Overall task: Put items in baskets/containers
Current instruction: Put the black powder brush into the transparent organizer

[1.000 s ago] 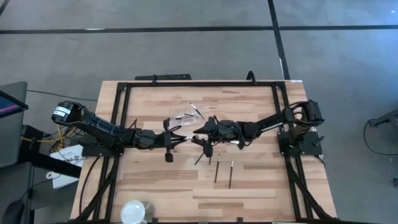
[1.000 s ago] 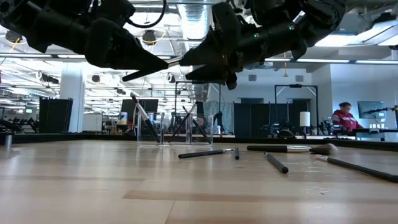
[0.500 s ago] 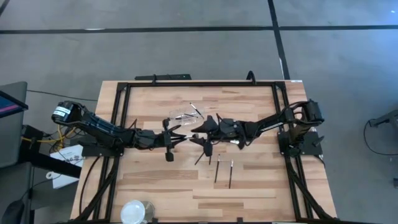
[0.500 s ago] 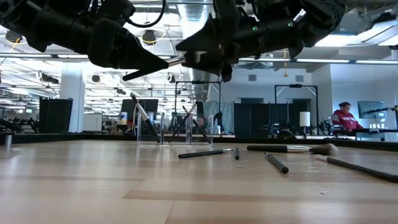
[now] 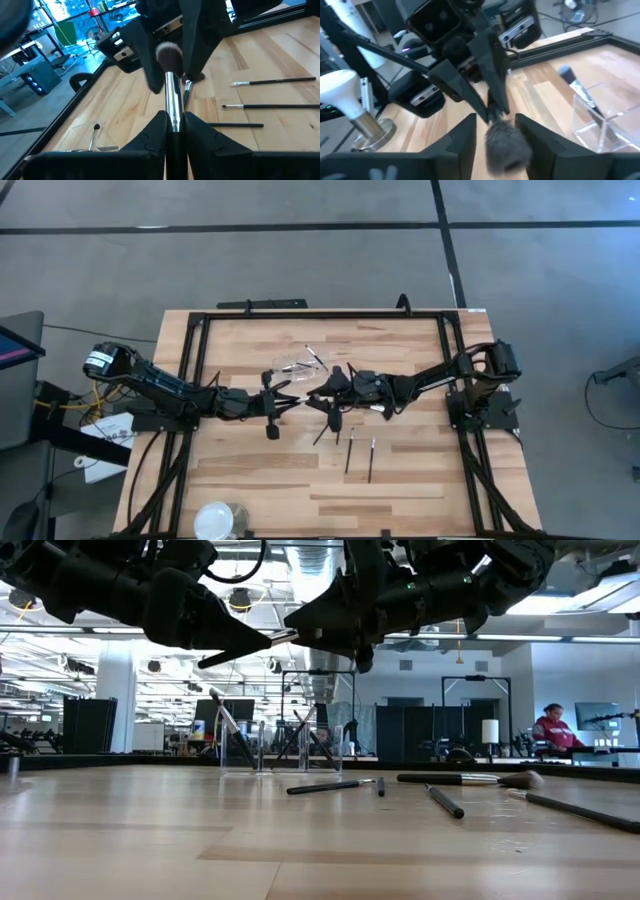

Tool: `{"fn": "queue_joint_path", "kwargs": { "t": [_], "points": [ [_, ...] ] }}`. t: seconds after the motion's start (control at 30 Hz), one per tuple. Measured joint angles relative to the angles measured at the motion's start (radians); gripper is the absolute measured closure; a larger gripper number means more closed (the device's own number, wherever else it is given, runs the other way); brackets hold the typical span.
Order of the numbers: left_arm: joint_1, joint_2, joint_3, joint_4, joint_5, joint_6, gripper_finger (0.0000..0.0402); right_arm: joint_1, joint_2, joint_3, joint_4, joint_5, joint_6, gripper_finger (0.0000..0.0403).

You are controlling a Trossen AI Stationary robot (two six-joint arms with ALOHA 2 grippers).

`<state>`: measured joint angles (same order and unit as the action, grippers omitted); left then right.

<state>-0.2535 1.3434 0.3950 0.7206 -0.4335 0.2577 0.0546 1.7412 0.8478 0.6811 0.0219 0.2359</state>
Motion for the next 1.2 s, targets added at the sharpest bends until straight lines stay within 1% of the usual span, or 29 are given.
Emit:
{"fn": "queue_joint_path", "kwargs": {
  "t": [0.1, 0.33, 0.37, 0.43, 0.6, 0.67, 0.77, 0.83, 1.0, 1.2],
  "points": [
    [0.0, 0.0, 0.0, 0.003, 0.0, 0.0, 0.0344, -0.007, 0.0, 0.0, 0.0, -0.034, 0.0, 0.0305],
    [0.011, 0.0, 0.0, 0.003, 0.0, -0.002, 0.034, -0.02, 0.0, 0.0, -0.001, -0.041, 0.003, 0.0383],
    [0.012, 0.0, 0.0, 0.002, -0.001, -0.003, 0.034, -0.022, 0.0, 0.0, -0.001, -0.041, 0.003, 0.0388],
    [0.012, 0.0, 0.0, 0.001, -0.001, -0.003, 0.034, -0.023, 0.0, 0.0, -0.001, -0.042, 0.003, 0.0388],
    [0.012, 0.0, 0.0, 0.002, 0.0, -0.003, 0.0339, -0.023, 0.0, 0.0, -0.008, -0.042, 0.002, 0.0369],
    [0.012, 0.0, 0.0, 0.001, 0.0, -0.003, 0.0339, -0.023, 0.0, 0.0, -0.011, -0.042, 0.002, 0.0373],
    [0.011, 0.0, 0.0, 0.001, -0.026, -0.003, 0.0339, -0.023, 0.0, 0.001, -0.011, -0.039, 0.002, 0.039],
    [0.012, 0.0, 0.0, 0.002, -0.042, -0.003, 0.0334, -0.024, 0.0, 0.001, -0.011, -0.035, 0.002, 0.0391],
    [0.019, 0.0, 0.0, 0.002, -0.056, -0.004, 0.0301, -0.026, 0.0, 0.001, -0.016, -0.016, 0.0, 0.0381],
    [0.054, 0.0, 0.0, 0.003, -0.064, -0.004, 0.0236, -0.045, 0.0, 0.0, -0.022, -0.017, 0.0, 0.039]
  ]
}}
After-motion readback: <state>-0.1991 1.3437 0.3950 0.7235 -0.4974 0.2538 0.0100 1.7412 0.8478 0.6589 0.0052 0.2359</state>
